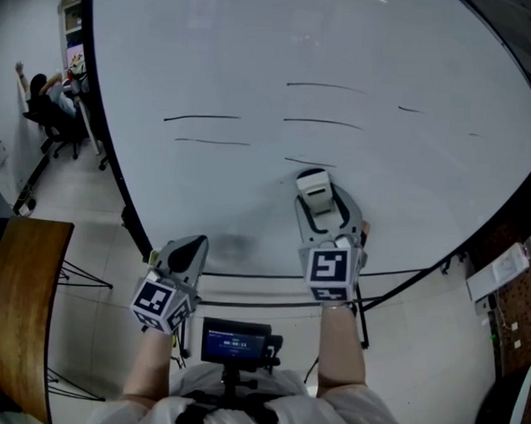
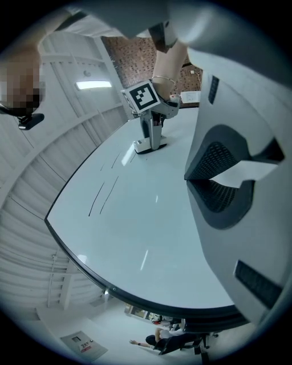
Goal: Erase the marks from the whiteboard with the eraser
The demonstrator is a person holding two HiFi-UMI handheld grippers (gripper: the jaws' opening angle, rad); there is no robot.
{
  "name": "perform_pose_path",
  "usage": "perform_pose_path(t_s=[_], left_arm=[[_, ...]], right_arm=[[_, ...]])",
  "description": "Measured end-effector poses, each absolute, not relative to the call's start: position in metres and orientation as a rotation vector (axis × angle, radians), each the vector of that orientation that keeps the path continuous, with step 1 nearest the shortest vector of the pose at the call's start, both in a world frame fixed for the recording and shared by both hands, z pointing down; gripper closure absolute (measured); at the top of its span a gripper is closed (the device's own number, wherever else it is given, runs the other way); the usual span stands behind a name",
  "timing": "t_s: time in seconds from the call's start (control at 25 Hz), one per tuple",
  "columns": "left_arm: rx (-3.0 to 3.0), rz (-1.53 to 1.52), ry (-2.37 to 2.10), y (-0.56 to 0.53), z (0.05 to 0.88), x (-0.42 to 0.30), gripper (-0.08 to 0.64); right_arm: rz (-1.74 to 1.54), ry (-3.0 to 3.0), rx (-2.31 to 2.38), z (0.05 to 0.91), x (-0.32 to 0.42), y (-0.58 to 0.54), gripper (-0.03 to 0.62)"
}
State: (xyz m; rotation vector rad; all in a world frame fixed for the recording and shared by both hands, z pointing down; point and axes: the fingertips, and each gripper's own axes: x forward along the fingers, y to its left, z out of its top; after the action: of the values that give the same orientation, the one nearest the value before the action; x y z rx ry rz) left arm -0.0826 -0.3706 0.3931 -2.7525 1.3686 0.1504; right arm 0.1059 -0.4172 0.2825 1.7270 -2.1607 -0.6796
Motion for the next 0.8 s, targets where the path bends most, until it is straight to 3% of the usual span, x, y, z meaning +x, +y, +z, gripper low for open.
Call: perform_pose_path(t_s=[0.28,0.8], left_arm=[[-2.758,0.134,1.363,-0.367,0.389,-0.067,0.552],[-2.77,0.115,1.336,-0.339,0.395,-0.081,0.552]], right_arm=[[-0.557,-2.131,1.847,0.294,0.162,-0.421,0.322],[-0.359,-2.291,1.793,0.334,0.131,-0.383,0.322]])
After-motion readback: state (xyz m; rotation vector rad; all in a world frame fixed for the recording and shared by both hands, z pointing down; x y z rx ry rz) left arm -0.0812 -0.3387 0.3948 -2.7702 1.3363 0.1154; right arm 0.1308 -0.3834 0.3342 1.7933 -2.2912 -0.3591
